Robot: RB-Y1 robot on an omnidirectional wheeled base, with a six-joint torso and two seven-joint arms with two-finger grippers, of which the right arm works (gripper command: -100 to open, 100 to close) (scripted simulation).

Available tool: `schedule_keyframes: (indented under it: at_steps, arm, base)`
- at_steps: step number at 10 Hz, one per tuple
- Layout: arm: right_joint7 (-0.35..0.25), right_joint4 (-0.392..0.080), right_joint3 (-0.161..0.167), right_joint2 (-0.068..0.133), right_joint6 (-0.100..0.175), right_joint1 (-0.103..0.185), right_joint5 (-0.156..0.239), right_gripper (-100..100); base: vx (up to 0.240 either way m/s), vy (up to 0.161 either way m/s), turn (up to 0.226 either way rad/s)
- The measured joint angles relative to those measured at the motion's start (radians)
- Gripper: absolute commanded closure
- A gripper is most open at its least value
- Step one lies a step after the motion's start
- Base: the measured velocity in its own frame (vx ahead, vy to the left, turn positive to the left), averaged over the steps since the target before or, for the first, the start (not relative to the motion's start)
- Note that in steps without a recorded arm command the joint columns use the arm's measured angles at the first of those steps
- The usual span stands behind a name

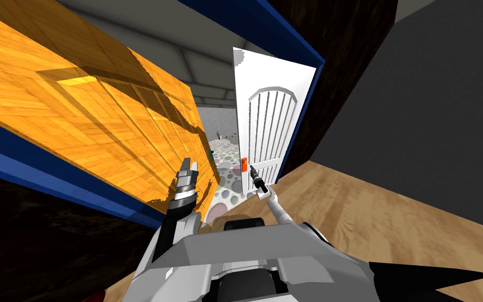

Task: Push the door open

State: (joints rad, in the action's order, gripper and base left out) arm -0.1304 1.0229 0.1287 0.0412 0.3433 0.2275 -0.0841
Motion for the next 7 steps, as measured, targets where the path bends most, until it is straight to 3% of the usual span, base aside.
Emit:
schedule_keyframes:
  at_steps: [4, 7]
  arm:
    - [0.003, -0.008, -0.008, 0.008, 0.007, 0.005, 0.001, -100]
    - [0.006, -0.016, -0.016, -0.002, 0.013, 0.009, 0.002, -100]
  base:
    - [0.188, 0.056, 0.020]
    - [0.175, 0.036, 0.014]
